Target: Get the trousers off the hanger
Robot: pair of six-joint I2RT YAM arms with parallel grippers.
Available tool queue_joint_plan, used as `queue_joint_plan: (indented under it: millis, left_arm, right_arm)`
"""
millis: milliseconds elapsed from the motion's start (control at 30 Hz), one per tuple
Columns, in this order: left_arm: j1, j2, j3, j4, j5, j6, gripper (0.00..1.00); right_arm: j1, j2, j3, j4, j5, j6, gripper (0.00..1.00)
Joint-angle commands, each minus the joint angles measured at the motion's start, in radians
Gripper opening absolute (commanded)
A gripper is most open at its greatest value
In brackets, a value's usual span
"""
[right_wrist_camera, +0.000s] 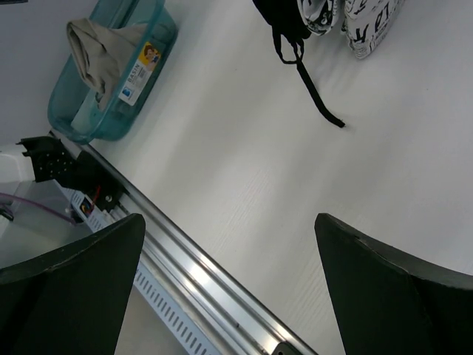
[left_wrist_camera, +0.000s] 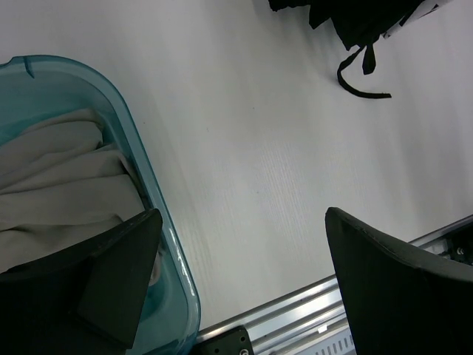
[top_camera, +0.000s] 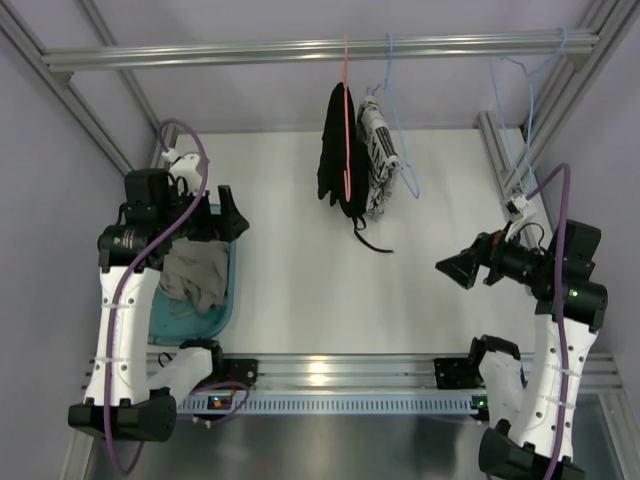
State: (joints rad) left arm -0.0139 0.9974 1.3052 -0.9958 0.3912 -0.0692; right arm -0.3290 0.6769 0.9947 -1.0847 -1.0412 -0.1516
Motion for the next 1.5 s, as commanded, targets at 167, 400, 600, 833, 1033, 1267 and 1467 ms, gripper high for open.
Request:
queue_joint_plan:
  millis: [167, 400, 600, 833, 1033, 1267, 1467]
  left_arm:
    - [0.008, 0.036, 0.138, 0.042, 0.089, -0.024, 0.98]
    - [0.006, 0.064, 0.196, 0.233, 0.228, -0.139, 0.97]
    - [0.008, 0.130, 0.204, 0.440, 0.391, -0.334, 0.92]
    - [-0.082, 0.150, -0.013, 1.073, 0.377, -0.673, 0.83]
    - [-0.320, 0.225, -0.061, 1.258, 0.196, -0.597, 0.80]
    - [-0.416, 0.374, -0.045, 1.382, 0.093, -0.664, 0.79]
    - [-0.451, 0.504, 0.003, 1.491, 0.156, -0.751, 0.71]
  right_arm:
    - [0.011, 0.026, 0.067, 0.077, -0.014, 0.043, 1.00]
    - [0.011, 0.042, 0.088, 0.132, 0.007, 0.109, 0.99]
    - [0.013, 0.102, 0.153, 0.143, 0.047, 0.110, 0.99]
    - [0.013, 0.173, 0.226, 0.210, 0.078, 0.146, 0.99]
    - [0.015, 0.237, 0.321, 0.201, 0.092, 0.174, 0.99]
    - [0.016, 0.237, 0.375, 0.203, 0.078, 0.218, 0.99]
    - [0.016, 0.230, 0.389, 0.154, 0.093, 0.201, 0.99]
